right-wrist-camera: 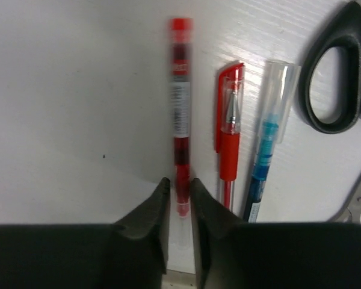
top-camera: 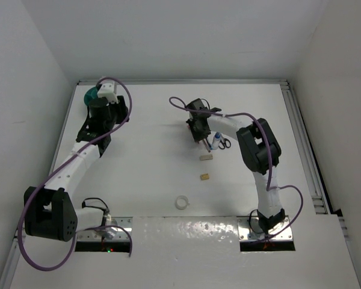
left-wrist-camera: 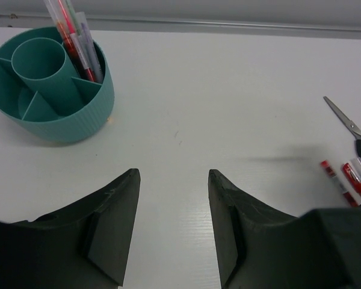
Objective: Sort the stationery into containers
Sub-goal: Pick up the pen from the center of the board.
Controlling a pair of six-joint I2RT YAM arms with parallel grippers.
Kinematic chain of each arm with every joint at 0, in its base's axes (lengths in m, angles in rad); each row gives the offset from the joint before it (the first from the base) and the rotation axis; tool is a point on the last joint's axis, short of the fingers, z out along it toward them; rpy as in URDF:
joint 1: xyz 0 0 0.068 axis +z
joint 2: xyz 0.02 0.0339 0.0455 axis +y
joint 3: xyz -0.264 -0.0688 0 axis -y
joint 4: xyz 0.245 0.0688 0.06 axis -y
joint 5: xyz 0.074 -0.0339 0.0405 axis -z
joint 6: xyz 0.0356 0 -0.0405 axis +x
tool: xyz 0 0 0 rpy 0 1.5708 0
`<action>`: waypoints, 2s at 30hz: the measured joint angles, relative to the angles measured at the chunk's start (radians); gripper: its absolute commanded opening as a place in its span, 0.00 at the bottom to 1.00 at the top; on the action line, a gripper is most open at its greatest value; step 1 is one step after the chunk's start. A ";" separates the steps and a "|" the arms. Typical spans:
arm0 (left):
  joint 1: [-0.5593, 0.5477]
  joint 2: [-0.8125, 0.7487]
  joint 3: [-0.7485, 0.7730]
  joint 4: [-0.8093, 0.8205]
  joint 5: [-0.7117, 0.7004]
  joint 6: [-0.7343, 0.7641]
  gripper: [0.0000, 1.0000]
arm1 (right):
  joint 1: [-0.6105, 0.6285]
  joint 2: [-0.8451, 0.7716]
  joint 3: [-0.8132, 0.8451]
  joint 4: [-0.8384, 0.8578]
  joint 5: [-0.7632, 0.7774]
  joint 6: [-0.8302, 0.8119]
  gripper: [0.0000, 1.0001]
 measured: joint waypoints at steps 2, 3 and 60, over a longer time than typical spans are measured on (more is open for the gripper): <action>0.000 0.000 0.000 0.000 0.003 0.001 0.47 | -0.001 -0.009 -0.017 0.013 -0.029 -0.003 0.06; 0.000 0.000 0.000 0.002 0.006 0.003 0.47 | -0.002 -0.013 -0.023 0.018 -0.039 -0.004 0.00; -0.267 -0.213 -0.397 0.113 0.582 1.710 0.00 | 0.187 -0.291 0.039 0.081 -0.572 0.122 0.14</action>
